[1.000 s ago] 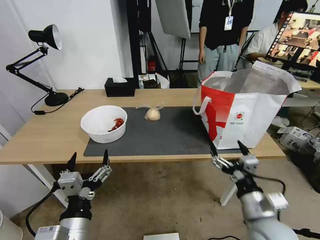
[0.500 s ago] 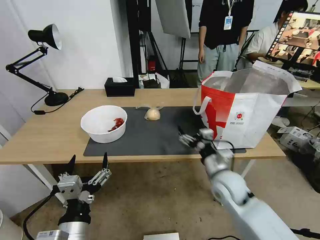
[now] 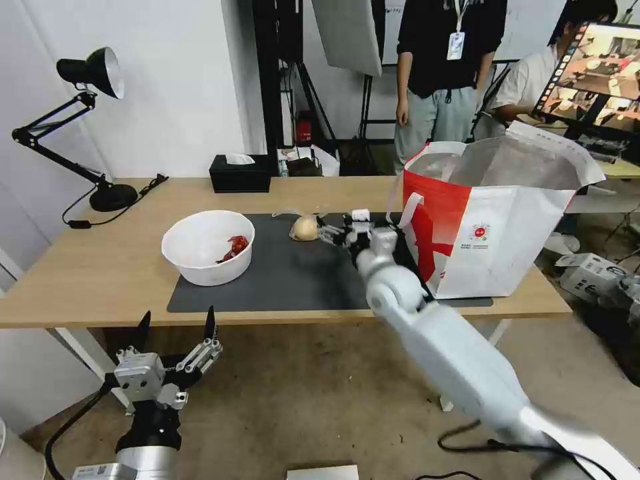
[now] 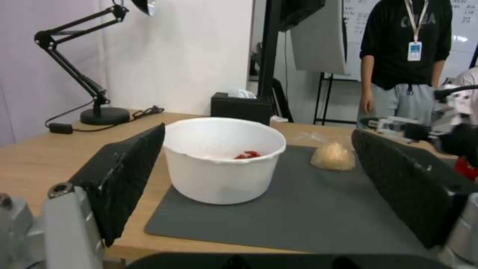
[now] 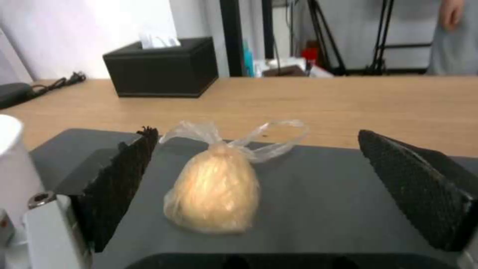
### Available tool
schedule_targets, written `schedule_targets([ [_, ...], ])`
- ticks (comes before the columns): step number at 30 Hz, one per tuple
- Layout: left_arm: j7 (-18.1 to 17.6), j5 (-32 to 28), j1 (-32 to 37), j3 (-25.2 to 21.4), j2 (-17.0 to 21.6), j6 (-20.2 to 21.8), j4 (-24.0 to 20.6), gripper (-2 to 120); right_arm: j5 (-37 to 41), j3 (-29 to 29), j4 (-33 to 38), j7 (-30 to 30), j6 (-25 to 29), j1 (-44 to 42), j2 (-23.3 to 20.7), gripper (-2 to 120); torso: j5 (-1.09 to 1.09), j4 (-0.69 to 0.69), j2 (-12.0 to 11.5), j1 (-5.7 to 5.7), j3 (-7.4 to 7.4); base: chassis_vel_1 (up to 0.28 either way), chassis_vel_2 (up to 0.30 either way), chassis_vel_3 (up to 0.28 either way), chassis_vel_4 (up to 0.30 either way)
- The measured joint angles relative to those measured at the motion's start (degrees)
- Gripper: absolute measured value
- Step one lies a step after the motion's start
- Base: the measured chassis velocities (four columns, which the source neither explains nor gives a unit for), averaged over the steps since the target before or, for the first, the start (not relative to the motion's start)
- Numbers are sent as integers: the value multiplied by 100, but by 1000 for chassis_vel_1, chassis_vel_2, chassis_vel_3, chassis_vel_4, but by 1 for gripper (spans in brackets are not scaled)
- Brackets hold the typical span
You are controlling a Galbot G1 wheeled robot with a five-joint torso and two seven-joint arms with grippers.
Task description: Pick up the trash from the table and place it into the takeout bag.
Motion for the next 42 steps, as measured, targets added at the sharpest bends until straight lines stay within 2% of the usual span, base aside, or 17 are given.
schedule_targets([
  [2, 4, 0, -37, 5, -64, 0, 0, 100, 186, -99, -459, -86, -83, 259, 195, 100, 1, 0, 0, 0, 0, 0, 0, 0, 0],
  [3, 4, 0, -37, 5, -64, 0, 0, 100, 186, -99, -459, -86, -83, 259, 195, 100, 1, 0, 0, 0, 0, 0, 0, 0, 0],
  [6, 12, 6, -74, 19, -131, -1, 0, 100, 242, -183, -1227, -278, -119, 618, 517, 100, 0, -1, 0, 0, 0, 0, 0, 0, 0],
  [16, 13, -2, -112, -25, -143, -16, 0, 100, 374, -237, -2492, -676, -252, 1237, 1180, 100, 1, 0, 0, 0, -1, 0, 0, 0, 0],
  [20, 13, -6, -128, -16, -150, -16, 0, 100, 512, -196, -2815, -683, -405, 1368, 1350, 100, 0, 0, 1, 0, -1, 0, 0, 0, 0],
  [30, 13, -47, -168, -33, -140, -17, 0, 100, 560, -173, -3074, -510, -679, 1419, 1480, 97, 1, 0, 1, -1, -1, 0, 0, 0, 0],
  [33, 13, -55, -173, -36, -135, -17, 0, 100, 568, -169, -3154, -509, -694, 1429, 1522, 90, 1, 0, 1, -1, -1, 0, 0, 0, 0],
  [35, 13, -74, -178, -54, -123, -17, 0, 100, 570, -159, -3218, -509, -696, 1429, 1563, 81, 1, 0, 0, -1, -1, 0, 0, 0, 0],
  [36, 13, -74, -178, -54, -123, -17, 0, 100, 570, -159, -3218, -509, -696, 1429, 1563, 81, 1, 0, 0, -1, -1, 0, 0, 0, 0],
  [37, 13, -88, -182, -65, -120, -17, 0, 100, 570, -151, -3231, -509, -696, 1430, 1576, 75, 1, 0, 0, -1, -1, 0, 0, 0, 0],
  [39, 13, -99, -184, -68, -117, -17, 0, 100, 570, -148, -3234, -503, -696, 1427, 1579, 67, 1, 0, 1, -1, -1, 0, 0, 0, 0],
  [40, 13, -99, -184, -68, -117, -17, 0, 100, 570, -148, -3234, -503, -696, 1427, 1579, 67, 1, 0, 1, -1, -1, 0, 0, 0, 0],
  [42, 13, -103, -186, -68, -116, -16, 0, 100, 569, -148, -3215, -483, -694, 1404, 1573, 57, 1, -1, 1, -1, -1, 0, 0, 0, 0],
])
